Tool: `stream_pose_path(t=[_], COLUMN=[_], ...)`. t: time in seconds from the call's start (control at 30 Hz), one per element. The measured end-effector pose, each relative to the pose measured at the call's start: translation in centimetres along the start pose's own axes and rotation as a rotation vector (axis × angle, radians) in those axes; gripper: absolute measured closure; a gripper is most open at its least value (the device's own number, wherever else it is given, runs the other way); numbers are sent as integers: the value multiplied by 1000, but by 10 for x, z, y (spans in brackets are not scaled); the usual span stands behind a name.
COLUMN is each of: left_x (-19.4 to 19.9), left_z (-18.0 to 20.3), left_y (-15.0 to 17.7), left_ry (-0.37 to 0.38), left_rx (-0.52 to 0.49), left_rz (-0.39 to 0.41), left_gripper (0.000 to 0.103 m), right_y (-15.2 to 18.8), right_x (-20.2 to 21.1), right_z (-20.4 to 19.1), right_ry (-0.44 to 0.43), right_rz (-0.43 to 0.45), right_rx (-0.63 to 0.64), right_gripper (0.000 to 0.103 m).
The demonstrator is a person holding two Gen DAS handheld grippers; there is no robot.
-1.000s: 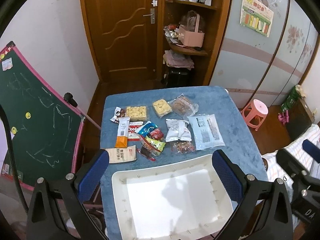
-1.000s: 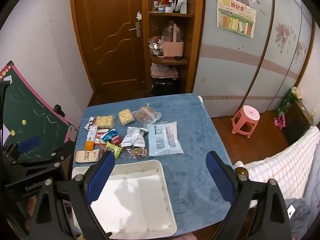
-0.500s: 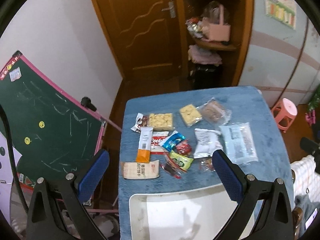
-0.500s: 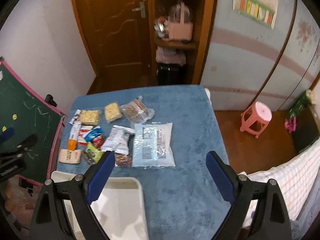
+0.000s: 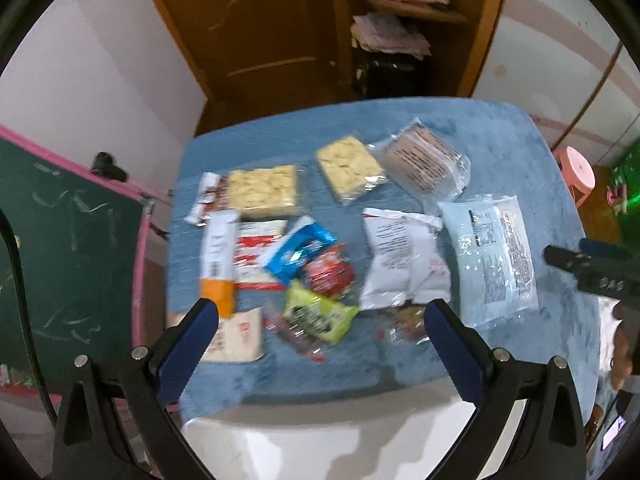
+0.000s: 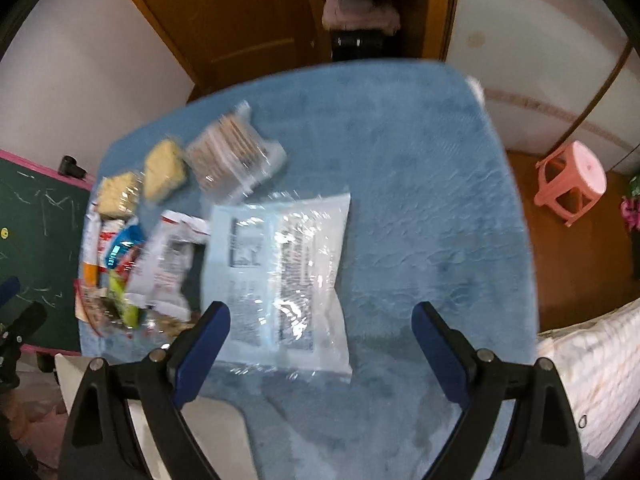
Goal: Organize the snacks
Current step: 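Grasp the white red-striped snack bag with the left tool while the right tool grasps the large clear printed packet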
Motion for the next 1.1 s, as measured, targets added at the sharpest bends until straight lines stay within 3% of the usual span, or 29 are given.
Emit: stream_pose_path(t=[0.37, 0.5, 0.6, 0.73, 0.83, 0.93, 0.97, 1.0, 1.03, 1.1], left_x=[-93, -115, -126, -143, -153, -164, -167, -171, -173, -175], left_z=[44, 44, 45, 47, 46, 51, 54, 55, 60, 62], left_y=[-44, -50, -53, -55, -55, -55, -54, -56, -56, -56], left_ry=[1, 49, 117, 154, 191, 216, 243, 276, 331, 332], left_rx=[-77, -59, -35, -3, 40, 71, 85, 96, 118, 148], left_rz=[-143, -180, -201, -230, -250, -278, -283, -285, -290, -292], left_gripper=[1, 0, 0, 0, 0, 2, 9, 26, 36, 43], right_y=[10, 20, 26, 22, 16, 20, 22, 24, 25, 28], right_x=[-69, -77, -74, -65, -51, -37, -34, -30, -27, -21], right_z=[0, -16, -31, -27, -12, -5, -4, -2, -2, 1], right_ry=[-98, -72, -102, -171, -248, -214, -214, -215, -208, -191], right_rz=[-161, -134, -115, -98, -102, -55, -47, -37, -29, -4], right_rx=[13, 90, 150, 94, 23, 39, 37, 36, 37, 46], right_gripper=[10, 11, 31, 63, 75, 78, 79, 79, 80, 81])
Point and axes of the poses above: each gripper's, at about its wrist camera, not at the fingertips, and x roughly against the way its jaws point, z to its right, y to its underside, the point moved 4 cm from there along -x, roughly the way its jaws point, and after that the axes turned 13 degrees about -x, right-handed, at the moved point
